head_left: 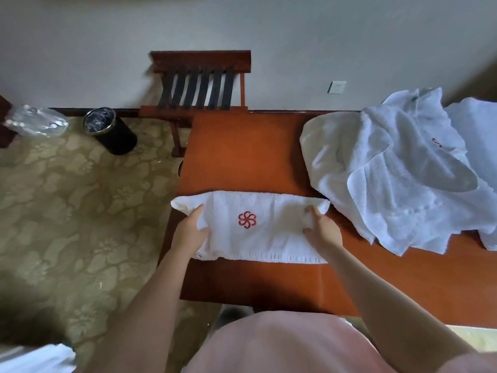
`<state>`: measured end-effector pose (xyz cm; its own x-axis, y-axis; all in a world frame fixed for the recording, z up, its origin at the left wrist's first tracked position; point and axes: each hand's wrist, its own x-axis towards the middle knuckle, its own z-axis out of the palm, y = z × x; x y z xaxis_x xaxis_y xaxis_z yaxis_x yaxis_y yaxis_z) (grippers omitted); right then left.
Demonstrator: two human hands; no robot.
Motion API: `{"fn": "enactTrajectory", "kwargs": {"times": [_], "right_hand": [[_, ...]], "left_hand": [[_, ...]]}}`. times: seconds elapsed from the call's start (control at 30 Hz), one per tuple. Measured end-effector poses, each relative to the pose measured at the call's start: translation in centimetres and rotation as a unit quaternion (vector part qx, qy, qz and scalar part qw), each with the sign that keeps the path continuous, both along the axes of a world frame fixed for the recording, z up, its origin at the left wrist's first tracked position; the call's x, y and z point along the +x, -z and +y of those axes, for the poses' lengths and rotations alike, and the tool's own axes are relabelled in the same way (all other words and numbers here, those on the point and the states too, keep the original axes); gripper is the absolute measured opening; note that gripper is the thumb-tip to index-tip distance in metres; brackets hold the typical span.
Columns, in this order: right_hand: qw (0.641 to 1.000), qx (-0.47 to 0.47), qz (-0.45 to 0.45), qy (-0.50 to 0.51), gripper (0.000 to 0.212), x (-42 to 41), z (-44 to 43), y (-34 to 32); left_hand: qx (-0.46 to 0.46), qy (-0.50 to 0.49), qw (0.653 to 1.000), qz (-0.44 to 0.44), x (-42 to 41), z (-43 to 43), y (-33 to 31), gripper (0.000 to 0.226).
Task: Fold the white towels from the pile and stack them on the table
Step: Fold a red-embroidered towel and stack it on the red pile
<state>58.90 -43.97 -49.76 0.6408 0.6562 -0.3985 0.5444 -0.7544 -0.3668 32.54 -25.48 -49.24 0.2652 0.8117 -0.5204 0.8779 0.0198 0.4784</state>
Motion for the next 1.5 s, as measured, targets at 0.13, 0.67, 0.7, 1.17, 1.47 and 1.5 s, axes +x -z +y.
{"fn": "enactTrajectory", "kwargs": {"times": [0.13, 0.67, 0.7, 1.17, 1.47, 1.5], "right_hand": [[0.996, 0.067, -0.044, -0.026, 0.042, -1.0, 0.5, -1.7], [0.923, 0.358, -0.142, -0.005, 0.044, 5.3, -2.2, -14.3], [0.917, 0.371, -0.149, -0.004, 0.044, 6.6, -2.9, -15.1], [0.866, 0.417, -0.273, 0.043, 0.044, 24.3, -14.3, -23.4], [0.854, 0.411, -0.299, 0.111, 0.043, 35.8, -24.4, -24.8], [0.853, 0.418, -0.296, 0.097, 0.043, 37.0, -25.4, -24.7]], "left_hand": [[0.078, 0.019, 0.997, 0.010, 0.2, 0.3, -0.9, 0.052], [0.303, 0.034, 0.937, -0.171, 12.9, -4.9, -12.0, 0.053], [0.317, 0.031, 0.930, -0.183, 14.4, -5.8, -13.1, 0.053], [0.369, 0.124, 0.854, -0.345, 37.0, -17.9, -22.8, 0.046], [0.315, 0.191, 0.839, -0.401, 51.1, -27.1, -23.8, 0.046], [0.314, 0.186, 0.840, -0.401, 52.2, -28.1, -23.6, 0.046]]}}
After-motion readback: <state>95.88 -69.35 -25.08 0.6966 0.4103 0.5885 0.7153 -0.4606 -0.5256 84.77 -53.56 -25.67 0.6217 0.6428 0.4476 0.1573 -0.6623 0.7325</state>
